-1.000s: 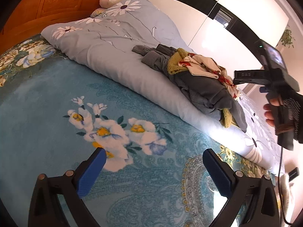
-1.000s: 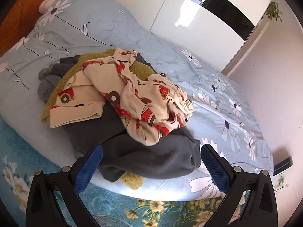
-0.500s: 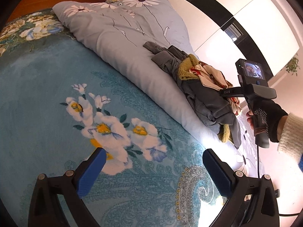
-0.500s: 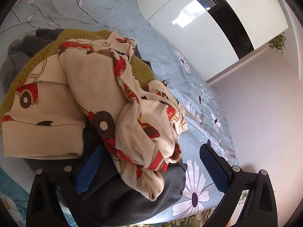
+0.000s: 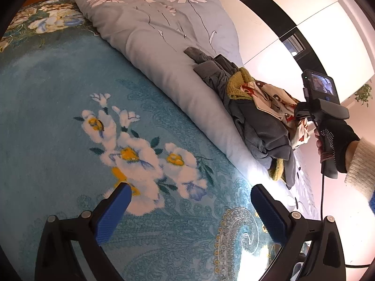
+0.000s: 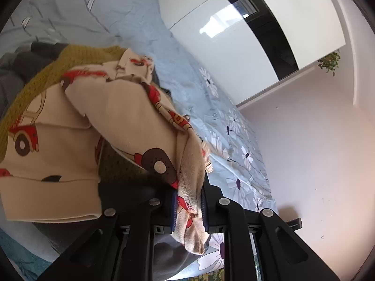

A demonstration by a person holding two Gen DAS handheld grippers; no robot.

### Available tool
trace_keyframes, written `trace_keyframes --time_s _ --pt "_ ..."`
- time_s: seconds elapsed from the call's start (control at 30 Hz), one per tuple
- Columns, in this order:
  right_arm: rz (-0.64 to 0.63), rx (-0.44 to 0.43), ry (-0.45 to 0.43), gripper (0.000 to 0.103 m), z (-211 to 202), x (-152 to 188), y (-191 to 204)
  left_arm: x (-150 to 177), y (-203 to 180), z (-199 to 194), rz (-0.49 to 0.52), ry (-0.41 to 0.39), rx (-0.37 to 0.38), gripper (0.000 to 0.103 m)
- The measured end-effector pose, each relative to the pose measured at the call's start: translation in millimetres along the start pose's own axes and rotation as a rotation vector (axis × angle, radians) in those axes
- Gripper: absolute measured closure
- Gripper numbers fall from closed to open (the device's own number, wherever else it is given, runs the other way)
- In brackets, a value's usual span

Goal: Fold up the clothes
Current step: 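Grasp the cream car-print pajama pants from the pile with the right gripper, then lift the pants with the right gripper and drop them onto the blanket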

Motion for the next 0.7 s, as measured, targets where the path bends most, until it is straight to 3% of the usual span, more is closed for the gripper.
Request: trace_keyframes --time_s 0.23,0.33,0.7 --pt "0.067 0.032 -0.114 0.089 -42 -17 -56 1 0 -1 0.005 0.015 -0.014 0.0" --pt "0.117 0.002 -0.153 0.089 -64 -13 -82 1 5 -6 -0.016 0.01 -0.025 0.0" --pt "0.194 -0.111 -0.307 0.089 -142 48 -163 5 20 -48 -0.143 -0.029 0.022 0.0"
Point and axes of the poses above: each gripper's, at about its wrist camera, not at the fingertips, and z roughly the way its jaws point, y to its left, x to its underside, the point moved 2 cm from there along z, roughly the way its jaws point, and after that the axes turned 7 degrees about z, right-handed, at the moved point
